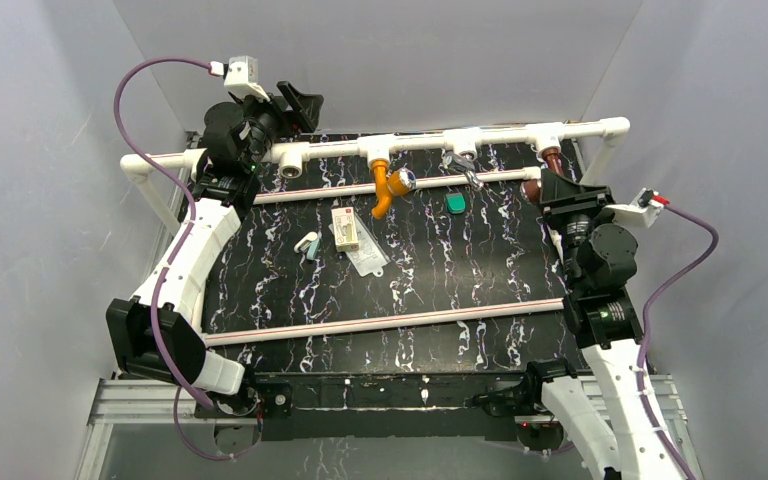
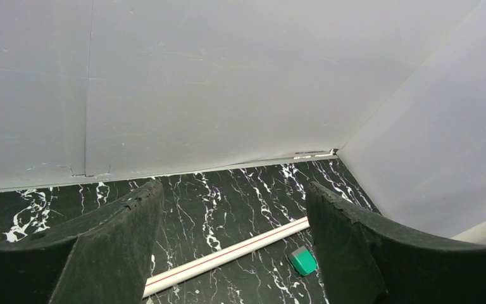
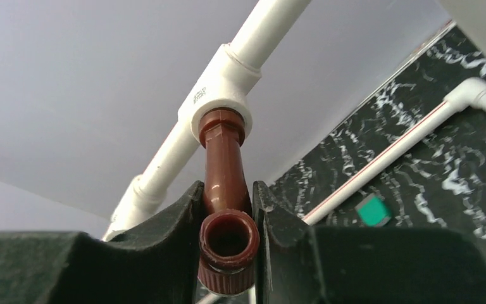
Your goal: Install the water faucets
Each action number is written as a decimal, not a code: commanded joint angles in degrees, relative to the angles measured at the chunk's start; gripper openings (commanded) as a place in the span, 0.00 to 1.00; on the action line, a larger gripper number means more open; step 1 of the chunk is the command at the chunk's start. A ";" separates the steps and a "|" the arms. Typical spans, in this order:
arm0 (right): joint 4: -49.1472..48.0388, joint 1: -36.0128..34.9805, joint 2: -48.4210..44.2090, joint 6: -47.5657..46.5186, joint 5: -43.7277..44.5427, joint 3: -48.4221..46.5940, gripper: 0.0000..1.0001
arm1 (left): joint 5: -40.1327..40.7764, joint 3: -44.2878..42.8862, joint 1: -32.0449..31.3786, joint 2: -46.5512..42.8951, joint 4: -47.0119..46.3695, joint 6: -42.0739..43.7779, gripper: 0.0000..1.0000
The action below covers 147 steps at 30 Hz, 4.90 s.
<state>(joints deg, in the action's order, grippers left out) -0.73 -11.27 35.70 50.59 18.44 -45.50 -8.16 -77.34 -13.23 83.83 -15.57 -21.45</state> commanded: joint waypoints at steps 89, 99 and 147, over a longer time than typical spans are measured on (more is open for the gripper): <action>14.74 -0.39 -9.70 -103.36 -21.12 -7.30 0.79 | -0.63 8.16 0.36 7.88 19.71 0.01 0.79; 6.08 -0.38 -3.06 -113.49 -19.79 -4.52 0.79 | -0.58 8.04 0.33 7.87 19.86 0.09 0.79; -15.06 -0.37 0.94 -29.82 -6.95 -0.09 0.01 | -1.11 7.86 0.41 7.93 19.70 -0.12 0.79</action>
<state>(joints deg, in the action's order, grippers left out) -8.88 -11.14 37.23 -0.10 9.54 -45.08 -8.45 -77.34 -13.23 83.94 -15.70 -21.65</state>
